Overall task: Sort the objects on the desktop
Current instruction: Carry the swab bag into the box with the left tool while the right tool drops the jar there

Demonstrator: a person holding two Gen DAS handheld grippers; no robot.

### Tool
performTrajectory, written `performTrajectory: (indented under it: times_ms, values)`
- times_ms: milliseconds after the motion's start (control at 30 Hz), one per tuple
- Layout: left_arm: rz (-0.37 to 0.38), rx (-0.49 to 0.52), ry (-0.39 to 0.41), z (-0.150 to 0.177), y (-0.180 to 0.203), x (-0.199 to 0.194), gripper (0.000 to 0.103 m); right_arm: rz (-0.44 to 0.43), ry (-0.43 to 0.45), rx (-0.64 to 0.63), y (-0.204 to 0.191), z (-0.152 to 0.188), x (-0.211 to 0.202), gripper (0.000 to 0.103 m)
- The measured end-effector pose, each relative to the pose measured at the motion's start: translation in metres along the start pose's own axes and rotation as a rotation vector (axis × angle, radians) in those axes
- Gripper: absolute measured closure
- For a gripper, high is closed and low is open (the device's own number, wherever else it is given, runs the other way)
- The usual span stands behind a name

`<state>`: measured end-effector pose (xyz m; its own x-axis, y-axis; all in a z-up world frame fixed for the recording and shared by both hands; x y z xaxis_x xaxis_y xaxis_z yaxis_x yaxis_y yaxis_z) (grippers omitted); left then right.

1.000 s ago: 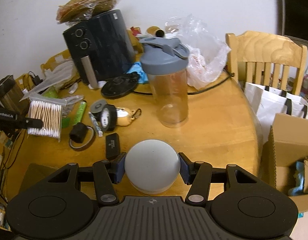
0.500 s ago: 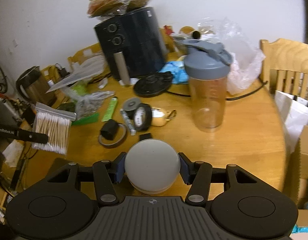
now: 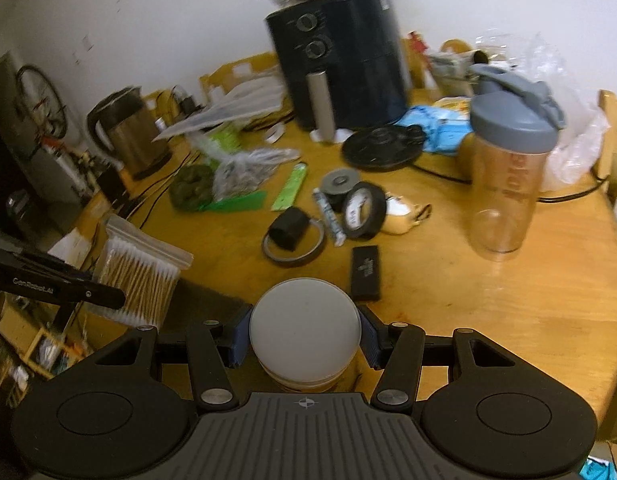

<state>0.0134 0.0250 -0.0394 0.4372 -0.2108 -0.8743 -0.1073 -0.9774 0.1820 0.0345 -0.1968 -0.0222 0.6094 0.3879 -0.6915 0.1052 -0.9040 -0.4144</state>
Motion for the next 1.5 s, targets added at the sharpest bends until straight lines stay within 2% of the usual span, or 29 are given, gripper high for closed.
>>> performTrajectory:
  times_ms: [300, 633, 900, 1267, 1367, 1433, 1500]
  values:
    - [-0.032, 0.068, -0.140, 0.010, 0.000, 0.026, 0.084, 0.028, -0.080, -0.090, -0.012, 0.017, 0.023, 0.046]
    - [-0.054, 0.096, -0.205, 0.007, -0.002, 0.048, 0.083, 0.088, -0.153, -0.188, -0.016, 0.022, 0.049, 0.046]
    - [-0.055, 0.101, -0.231, 0.007, -0.004, 0.058, 0.083, 0.125, -0.198, -0.303, -0.025, 0.029, 0.065, 0.046]
    - [-0.053, 0.082, -0.222, 0.007, -0.005, 0.062, 0.081, 0.148, -0.225, -0.398, -0.028, 0.039, 0.080, 0.046]
    - [-0.045, 0.072, -0.223, 0.008, -0.006, 0.061, 0.079, 0.139, -0.219, -0.380, -0.028, 0.036, 0.077, 0.046]
    - [-0.035, 0.061, -0.222, 0.008, -0.006, 0.060, 0.076, 0.129, -0.213, -0.366, -0.028, 0.034, 0.074, 0.043]
    - [-0.034, 0.053, -0.219, 0.008, -0.005, 0.057, 0.075, 0.117, -0.205, -0.356, -0.029, 0.031, 0.071, 0.029]
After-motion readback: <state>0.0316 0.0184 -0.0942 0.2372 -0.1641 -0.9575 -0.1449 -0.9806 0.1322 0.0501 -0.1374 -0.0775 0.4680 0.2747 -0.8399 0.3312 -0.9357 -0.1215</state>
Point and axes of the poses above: each gripper's, at about its wrist camera, not at the fingertips, and x roughly the way its jaws point, y to its right, z to its underside, the point moved 5 cm from there along x, roughly the way its jaws point, and after that the axes turned 12 degrees about x, right-handed, at the moved point
